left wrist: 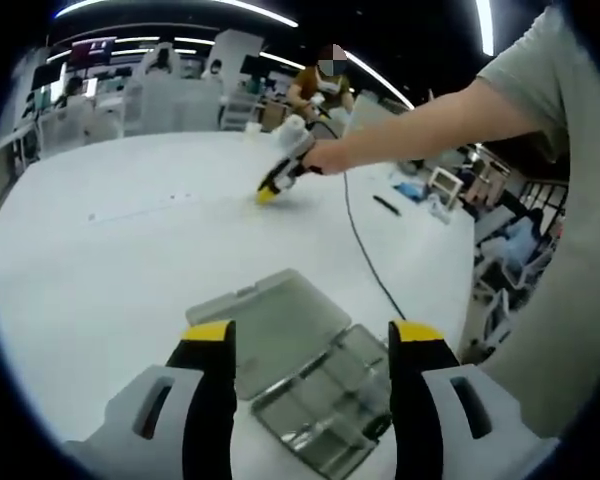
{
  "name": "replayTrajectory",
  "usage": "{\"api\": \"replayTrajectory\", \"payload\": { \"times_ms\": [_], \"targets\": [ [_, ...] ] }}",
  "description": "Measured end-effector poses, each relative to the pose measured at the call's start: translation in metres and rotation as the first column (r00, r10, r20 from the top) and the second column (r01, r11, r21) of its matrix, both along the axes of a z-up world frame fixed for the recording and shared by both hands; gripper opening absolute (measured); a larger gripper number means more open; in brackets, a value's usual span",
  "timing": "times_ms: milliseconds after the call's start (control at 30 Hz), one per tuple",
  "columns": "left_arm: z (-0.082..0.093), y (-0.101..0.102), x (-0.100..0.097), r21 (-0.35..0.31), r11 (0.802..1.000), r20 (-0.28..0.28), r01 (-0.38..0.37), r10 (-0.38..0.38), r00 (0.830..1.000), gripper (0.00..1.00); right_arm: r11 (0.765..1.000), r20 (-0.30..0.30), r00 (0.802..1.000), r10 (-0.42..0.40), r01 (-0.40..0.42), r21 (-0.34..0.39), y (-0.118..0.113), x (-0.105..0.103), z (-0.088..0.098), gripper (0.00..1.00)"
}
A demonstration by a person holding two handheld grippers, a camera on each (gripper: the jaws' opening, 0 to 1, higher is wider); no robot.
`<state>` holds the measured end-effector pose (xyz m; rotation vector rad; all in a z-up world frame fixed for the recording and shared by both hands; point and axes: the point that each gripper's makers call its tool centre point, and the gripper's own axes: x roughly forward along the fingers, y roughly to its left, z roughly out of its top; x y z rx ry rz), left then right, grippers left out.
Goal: Insert the divider into the dual guide fixture by aligning both edges with the guide slots and pushing it downward to the bottom, including one-sided entry, uneven engagement, binding, and posture correction.
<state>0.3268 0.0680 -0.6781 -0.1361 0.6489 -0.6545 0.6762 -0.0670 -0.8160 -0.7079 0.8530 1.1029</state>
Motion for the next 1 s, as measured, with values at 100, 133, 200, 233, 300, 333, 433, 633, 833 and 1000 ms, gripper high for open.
{"api": "replayTrajectory", "payload": {
  "times_ms": [100,133,200,233,300,333,433,633,833,1000],
  "targets": [
    [0.001,-0.003,-0.002,0.0,1.0,0.002,0.005,-0.005,1.0,0.59,1.0,0.005,1.0,0.019,-0.019,-0.008,-0.003,-0.007,-0.001,0.27],
    [0.001,-0.004,-0.002,0.0,1.0,0.004,0.005,-0.005,1.0,0.59,1.0,0.002,1.0,0.018,-0.018,-0.002,-0.004,-0.007,-0.001,0.27],
    [0.001,-0.004,-0.003,-0.002,1.0,0.003,0.006,-0.006,1.0,0.59,0.999,0.014,0.999,0.035,-0.035,-0.008,-0.005,-0.012,0.001,0.27],
    [0.001,-0.006,-0.004,-0.002,1.0,0.003,0.008,-0.008,1.0,0.59,0.999,0.013,0.999,0.036,-0.036,-0.009,-0.005,-0.014,0.002,0.27],
    [0.0,-0.007,-0.005,0.0,1.0,0.001,0.012,-0.012,1.0,0.59,0.999,0.015,0.999,0.052,-0.052,-0.01,-0.006,-0.022,0.004,0.27],
    [0.0,-0.007,-0.005,-0.001,1.0,0.002,0.012,-0.012,1.0,0.59,0.998,0.018,0.998,0.062,-0.062,-0.015,-0.006,-0.025,0.004,0.27],
    [0.0,-0.009,-0.007,-0.002,1.0,0.002,0.014,-0.014,1.0,0.59,0.997,0.021,0.996,0.081,-0.081,-0.02,-0.008,-0.035,0.006,0.27],
    [-0.003,-0.012,-0.011,-0.005,1.0,0.0,0.019,-0.019,1.0,0.59,0.992,0.03,0.992,0.126,-0.125,-0.025,-0.012,-0.061,0.011,0.27],
    [-0.005,-0.019,-0.016,-0.011,1.0,-0.003,0.027,-0.027,1.0,0.59,0.982,0.031,0.983,0.183,-0.182,-0.04,-0.016,-0.091,0.013,0.27],
    [-0.009,-0.024,-0.02,-0.015,0.999,-0.009,0.035,-0.035,0.999,0.59,0.974,0.031,0.974,0.225,-0.224,-0.027,-0.016,-0.114,0.017,0.27]
  ]
}}
